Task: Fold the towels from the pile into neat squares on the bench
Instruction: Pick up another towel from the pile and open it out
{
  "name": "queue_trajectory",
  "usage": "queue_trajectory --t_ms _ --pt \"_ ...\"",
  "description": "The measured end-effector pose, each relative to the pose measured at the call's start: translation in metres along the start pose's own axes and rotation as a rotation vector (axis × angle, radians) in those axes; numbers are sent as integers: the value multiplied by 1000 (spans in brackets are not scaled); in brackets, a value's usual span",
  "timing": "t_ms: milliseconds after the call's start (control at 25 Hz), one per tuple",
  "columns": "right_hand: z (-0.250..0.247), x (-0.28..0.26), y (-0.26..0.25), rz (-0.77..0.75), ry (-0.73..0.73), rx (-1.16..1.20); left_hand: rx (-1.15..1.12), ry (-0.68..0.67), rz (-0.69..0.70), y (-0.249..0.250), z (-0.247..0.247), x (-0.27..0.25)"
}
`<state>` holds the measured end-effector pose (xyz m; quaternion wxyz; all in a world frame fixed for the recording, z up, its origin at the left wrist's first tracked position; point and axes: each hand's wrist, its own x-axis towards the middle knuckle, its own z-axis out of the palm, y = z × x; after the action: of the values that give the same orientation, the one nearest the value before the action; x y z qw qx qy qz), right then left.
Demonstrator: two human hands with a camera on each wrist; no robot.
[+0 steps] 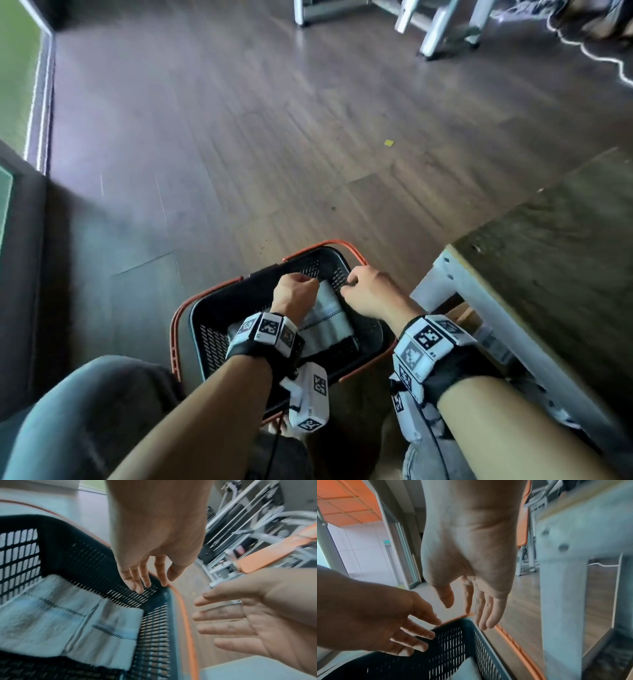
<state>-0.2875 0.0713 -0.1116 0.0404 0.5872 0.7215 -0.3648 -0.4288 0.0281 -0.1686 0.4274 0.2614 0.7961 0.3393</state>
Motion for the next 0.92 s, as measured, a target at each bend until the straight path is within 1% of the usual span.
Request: queue_trajectory --t_ms 80,200,320,400,520,720,920 --pt "-30 -31 -10 -21 80 33 -10 -47 87 39 -5 -31" --pt "-74 -81 -20 -48 249 84 -60 -122 240 97 -4 -85" --pt "-111 -131 -18 -37 396 103 -22 -130 392 139 2 -137" --pt "-125 -157 -12 -11 430 139 -23 -156 452 155 8 -161" --pt "-142 -192 1 41 441 156 -14 -229 500 166 18 -189" --pt "-157 -229 26 144 467 172 84 -333 582 177 36 -222" --pt "-175 -267 72 341 548 237 236 -449 635 185 73 -248"
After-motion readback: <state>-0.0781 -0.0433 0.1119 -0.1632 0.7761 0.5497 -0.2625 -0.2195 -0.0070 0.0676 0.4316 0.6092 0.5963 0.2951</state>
